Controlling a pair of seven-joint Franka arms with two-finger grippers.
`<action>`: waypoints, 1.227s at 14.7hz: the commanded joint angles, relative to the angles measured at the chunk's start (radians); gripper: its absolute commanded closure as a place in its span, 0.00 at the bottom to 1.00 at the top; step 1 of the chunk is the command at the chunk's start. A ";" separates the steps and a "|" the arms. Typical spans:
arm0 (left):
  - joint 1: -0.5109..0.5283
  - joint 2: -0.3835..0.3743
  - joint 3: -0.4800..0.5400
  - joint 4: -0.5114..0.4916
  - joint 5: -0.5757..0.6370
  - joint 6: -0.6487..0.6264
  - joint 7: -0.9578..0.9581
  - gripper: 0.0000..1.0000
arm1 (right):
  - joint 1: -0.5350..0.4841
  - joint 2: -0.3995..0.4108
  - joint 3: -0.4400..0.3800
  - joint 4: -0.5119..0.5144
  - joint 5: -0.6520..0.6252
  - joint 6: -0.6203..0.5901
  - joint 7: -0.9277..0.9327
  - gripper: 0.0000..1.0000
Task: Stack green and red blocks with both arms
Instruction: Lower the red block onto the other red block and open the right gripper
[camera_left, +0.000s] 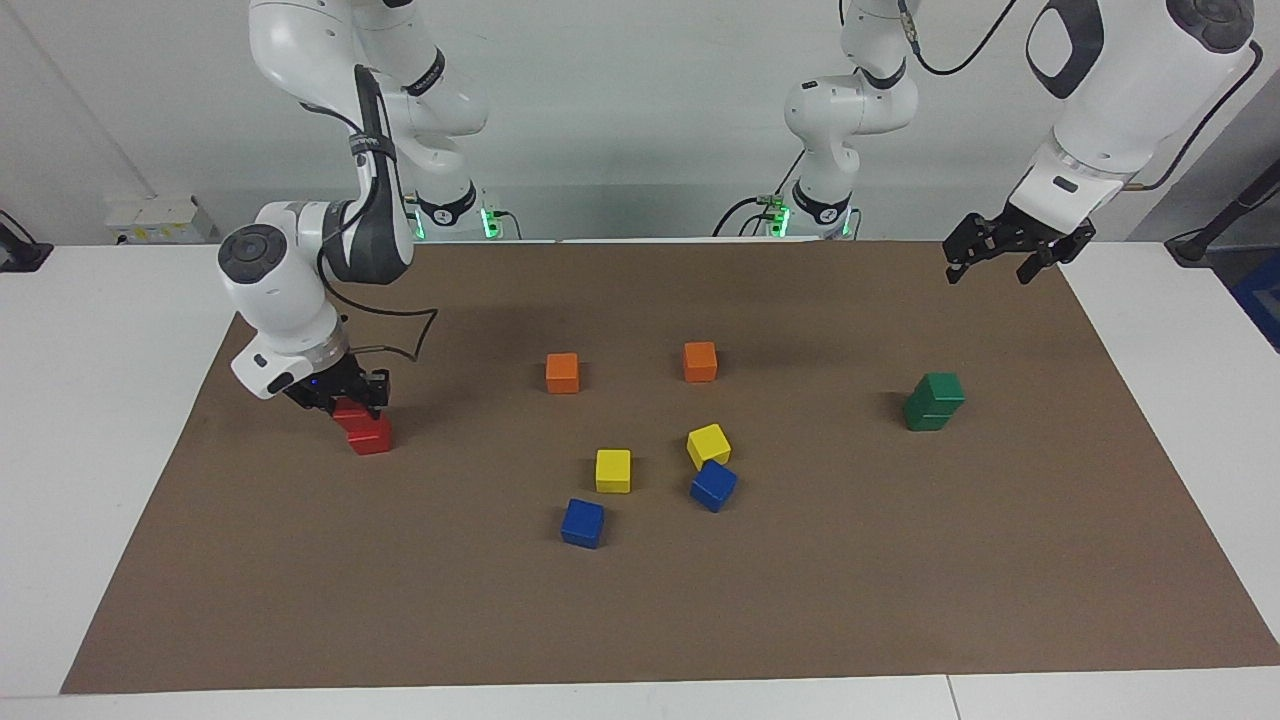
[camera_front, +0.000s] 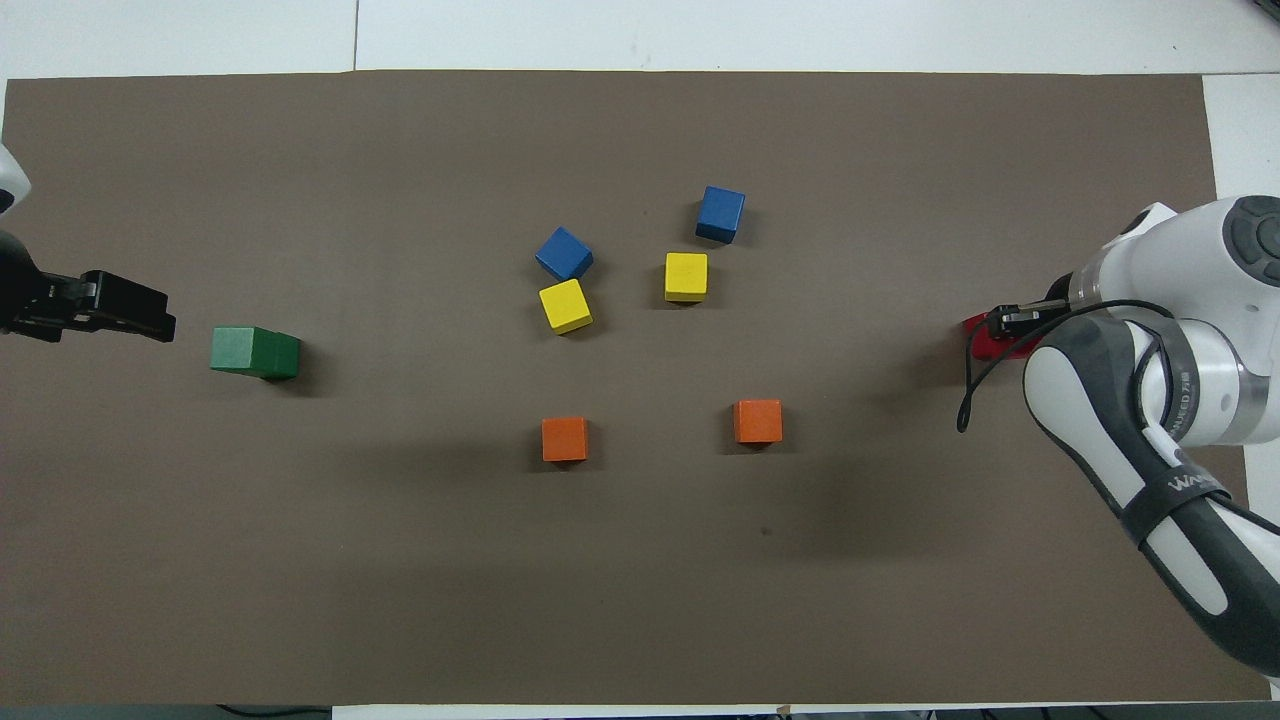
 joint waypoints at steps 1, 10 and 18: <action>-0.007 -0.006 0.003 0.008 0.001 -0.020 -0.014 0.00 | -0.013 -0.013 0.007 -0.014 -0.009 0.023 -0.008 0.26; -0.007 -0.006 0.003 0.008 0.001 -0.020 -0.014 0.00 | 0.001 -0.010 0.010 0.120 -0.003 -0.107 0.033 0.07; -0.007 -0.006 0.003 0.008 0.001 -0.020 -0.014 0.00 | 0.003 -0.025 0.023 0.574 0.034 -0.509 0.035 0.00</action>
